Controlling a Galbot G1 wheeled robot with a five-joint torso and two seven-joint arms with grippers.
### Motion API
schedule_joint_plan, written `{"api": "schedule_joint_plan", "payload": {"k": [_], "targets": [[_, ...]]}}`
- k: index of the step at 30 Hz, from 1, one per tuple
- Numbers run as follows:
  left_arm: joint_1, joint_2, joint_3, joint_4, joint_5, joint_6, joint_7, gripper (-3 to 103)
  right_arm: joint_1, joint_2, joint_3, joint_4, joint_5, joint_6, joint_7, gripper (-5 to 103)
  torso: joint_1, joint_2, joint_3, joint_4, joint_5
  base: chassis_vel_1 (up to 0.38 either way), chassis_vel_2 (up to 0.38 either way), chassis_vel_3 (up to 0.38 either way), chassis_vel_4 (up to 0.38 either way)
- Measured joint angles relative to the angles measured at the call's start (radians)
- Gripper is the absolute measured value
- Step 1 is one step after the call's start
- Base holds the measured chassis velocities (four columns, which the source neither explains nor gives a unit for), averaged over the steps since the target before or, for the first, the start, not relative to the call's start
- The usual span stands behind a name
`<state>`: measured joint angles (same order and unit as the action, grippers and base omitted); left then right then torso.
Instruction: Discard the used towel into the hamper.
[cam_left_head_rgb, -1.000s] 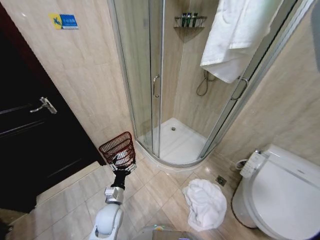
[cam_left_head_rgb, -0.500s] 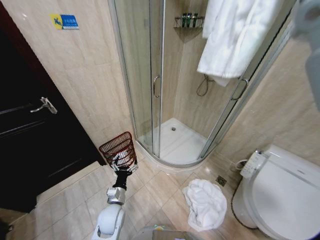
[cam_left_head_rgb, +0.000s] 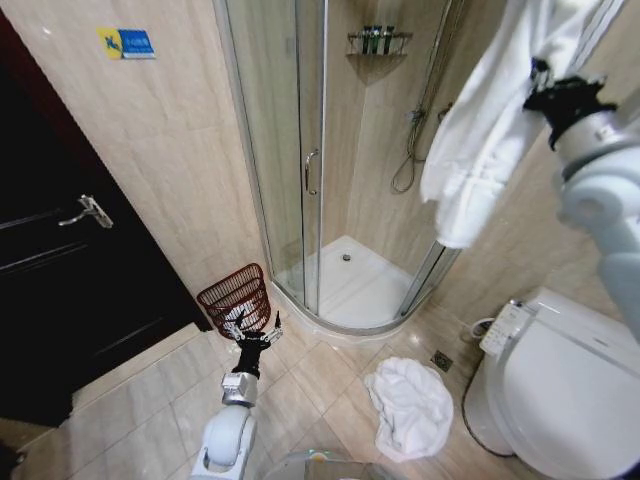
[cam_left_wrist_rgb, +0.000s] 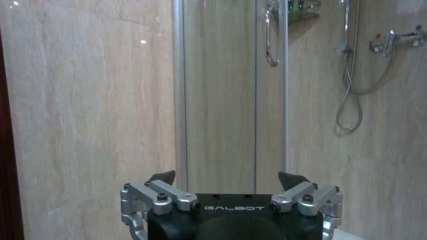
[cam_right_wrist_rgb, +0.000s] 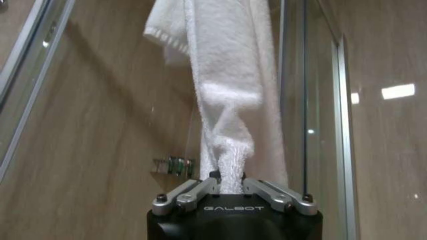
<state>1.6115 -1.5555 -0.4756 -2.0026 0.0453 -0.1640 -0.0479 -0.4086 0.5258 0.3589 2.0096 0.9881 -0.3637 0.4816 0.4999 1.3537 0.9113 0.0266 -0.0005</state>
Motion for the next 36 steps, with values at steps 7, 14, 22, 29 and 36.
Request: {"api": "schedule_joint_plan", "payload": {"k": [7,14,22,29,36], "targets": [[0.015,0.0,-0.003,-0.012,0.005,-0.006,0.0,100,-0.217,0.021,0.138,0.065,-0.03,0.016,-0.003,4,0.0,0.0,0.0,-0.0001,0.0009,0.0,0.0,0.0,0.0],[0.018,-0.003,-0.004,-0.016,0.009,-0.01,0.0,100,-0.379,0.074,0.175,0.134,-0.099,0.042,0.018,4,0.0,0.0,0.0,-0.0001,0.0003,0.0,0.0,0.0,0.0],[0.029,0.001,-0.014,-0.023,0.01,-0.021,-0.001,100,-0.622,0.205,0.187,0.207,-0.249,0.068,0.023,4,0.0,0.0,0.0,-0.0001,0.0007,0.0,0.0,0.0,0.0],[0.041,0.001,-0.015,-0.019,0.007,-0.037,-0.001,100,-0.758,0.314,0.193,0.254,-0.374,0.109,-0.008,4,0.0,0.0,0.0,-0.0001,0.0005,0.0,0.0,0.0,0.0],[0.036,0.005,-0.016,-0.018,0.005,-0.039,-0.001,100,-0.808,0.346,0.192,0.295,-0.413,0.122,-0.016,4,0.0,0.0,0.0,-0.0001,0.0003,0.0,0.0,0.0,0.0]]}}
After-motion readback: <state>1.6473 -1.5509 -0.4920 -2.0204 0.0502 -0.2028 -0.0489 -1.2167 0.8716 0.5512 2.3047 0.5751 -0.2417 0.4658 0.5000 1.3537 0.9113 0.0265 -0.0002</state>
